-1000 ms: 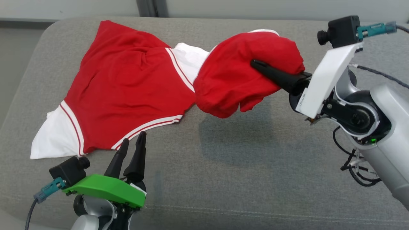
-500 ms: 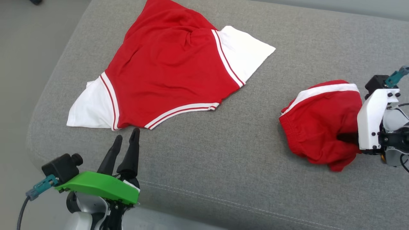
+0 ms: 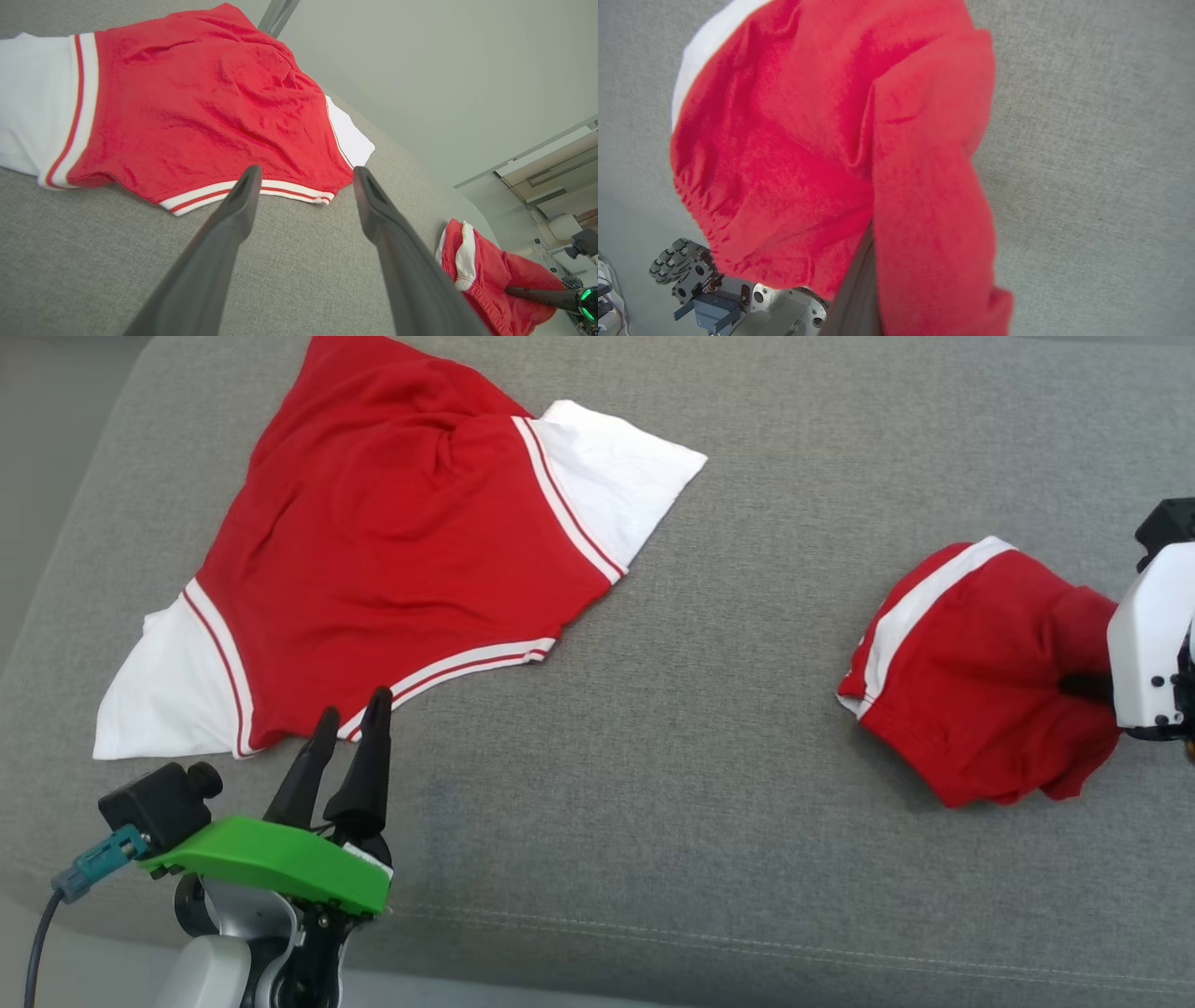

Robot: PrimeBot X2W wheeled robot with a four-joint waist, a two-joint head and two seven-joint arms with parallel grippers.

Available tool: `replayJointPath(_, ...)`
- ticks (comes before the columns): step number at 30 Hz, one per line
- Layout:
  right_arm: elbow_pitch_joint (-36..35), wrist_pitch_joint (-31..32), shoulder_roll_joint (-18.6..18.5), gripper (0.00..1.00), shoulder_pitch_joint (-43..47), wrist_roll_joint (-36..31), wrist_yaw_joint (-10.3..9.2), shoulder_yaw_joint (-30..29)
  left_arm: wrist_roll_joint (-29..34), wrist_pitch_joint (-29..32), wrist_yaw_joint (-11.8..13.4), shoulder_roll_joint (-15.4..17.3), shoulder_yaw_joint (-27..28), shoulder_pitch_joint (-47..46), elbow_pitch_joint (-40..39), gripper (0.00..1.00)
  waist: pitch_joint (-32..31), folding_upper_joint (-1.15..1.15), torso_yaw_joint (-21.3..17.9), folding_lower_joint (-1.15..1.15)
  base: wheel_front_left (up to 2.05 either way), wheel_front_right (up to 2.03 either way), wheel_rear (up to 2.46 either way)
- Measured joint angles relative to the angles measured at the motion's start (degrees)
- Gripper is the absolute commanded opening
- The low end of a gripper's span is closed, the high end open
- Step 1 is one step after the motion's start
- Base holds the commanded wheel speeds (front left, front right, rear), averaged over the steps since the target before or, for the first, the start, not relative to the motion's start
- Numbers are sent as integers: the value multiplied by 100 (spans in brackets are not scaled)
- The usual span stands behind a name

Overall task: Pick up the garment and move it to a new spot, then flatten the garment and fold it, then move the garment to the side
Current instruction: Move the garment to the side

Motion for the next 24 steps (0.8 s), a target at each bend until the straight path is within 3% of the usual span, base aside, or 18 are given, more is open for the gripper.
replayJointPath(11,188,-920,-77,0,-87,-600,-7,-343,0,78,0,74,-34,-20,-42,100,117,0,-573,0,0,0,0)
replayJointPath(24,659,-1712,280,0,49,-746,-7,-693,36,237,58,402,119,-19,-325,100,408,0,-1110,0,0,0,0)
